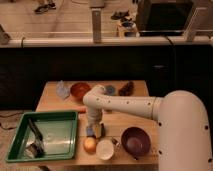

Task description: Place sponge in tray

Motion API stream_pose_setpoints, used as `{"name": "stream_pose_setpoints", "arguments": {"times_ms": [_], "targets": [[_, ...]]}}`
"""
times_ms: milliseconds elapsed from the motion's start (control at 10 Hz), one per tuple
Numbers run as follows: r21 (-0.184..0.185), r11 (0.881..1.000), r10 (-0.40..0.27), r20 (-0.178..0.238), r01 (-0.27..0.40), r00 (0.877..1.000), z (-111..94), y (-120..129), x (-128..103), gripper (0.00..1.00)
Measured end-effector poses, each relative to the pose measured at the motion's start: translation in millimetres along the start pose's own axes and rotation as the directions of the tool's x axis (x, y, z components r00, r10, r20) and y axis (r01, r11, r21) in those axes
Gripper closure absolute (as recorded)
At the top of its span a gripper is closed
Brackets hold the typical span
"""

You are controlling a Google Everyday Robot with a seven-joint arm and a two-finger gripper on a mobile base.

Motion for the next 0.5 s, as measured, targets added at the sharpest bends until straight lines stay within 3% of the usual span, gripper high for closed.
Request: {"name": "stream_pose_setpoints", "arguments": {"times_ms": [200, 500], "targets": [[0.014, 1.000, 0.028, 0.005, -0.028, 1.000, -4.9, 1.8, 13.2, 1.00], [0.077, 0.994, 0.079, 0.036, -0.082, 0.996, -35.9, 7.9, 48.1, 1.00]]}}
